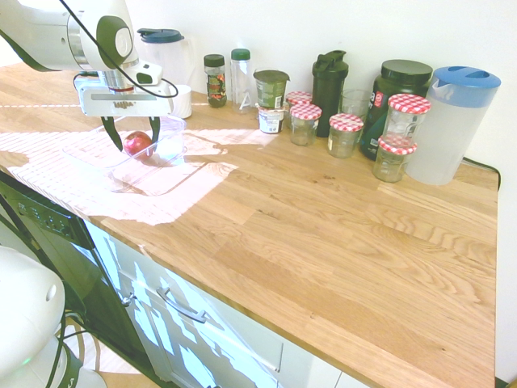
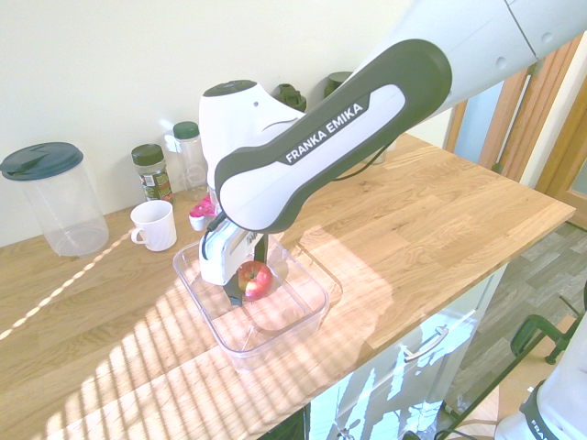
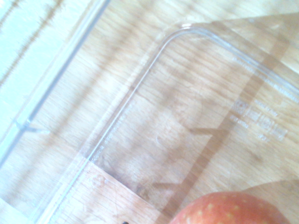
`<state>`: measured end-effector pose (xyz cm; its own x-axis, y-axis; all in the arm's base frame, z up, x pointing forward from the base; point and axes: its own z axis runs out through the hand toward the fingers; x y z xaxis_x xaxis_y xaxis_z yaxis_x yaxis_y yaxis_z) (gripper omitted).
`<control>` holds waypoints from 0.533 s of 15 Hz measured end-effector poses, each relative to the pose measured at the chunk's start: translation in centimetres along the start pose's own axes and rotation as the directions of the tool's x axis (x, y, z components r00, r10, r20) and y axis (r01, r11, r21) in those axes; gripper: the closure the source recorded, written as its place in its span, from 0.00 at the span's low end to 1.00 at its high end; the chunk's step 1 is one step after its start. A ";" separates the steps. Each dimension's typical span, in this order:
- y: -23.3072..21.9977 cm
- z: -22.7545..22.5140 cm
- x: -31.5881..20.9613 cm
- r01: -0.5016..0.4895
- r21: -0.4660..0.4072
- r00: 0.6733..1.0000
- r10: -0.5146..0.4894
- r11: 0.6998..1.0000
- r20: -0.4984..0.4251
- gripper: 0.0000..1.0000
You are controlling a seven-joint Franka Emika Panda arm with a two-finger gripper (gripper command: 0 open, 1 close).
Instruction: Put the apple into the container
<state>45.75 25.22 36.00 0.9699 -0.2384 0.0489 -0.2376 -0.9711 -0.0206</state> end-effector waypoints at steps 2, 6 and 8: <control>0.2 -3.3 0.8 -0.015 0.017 0.999 0.016 1.000 -0.039 0.00; 8.7 -11.9 4.8 -0.230 -0.038 0.970 0.225 0.973 -0.094 0.00; 17.7 -11.5 8.4 -0.383 -0.057 0.922 0.378 0.922 -0.088 0.00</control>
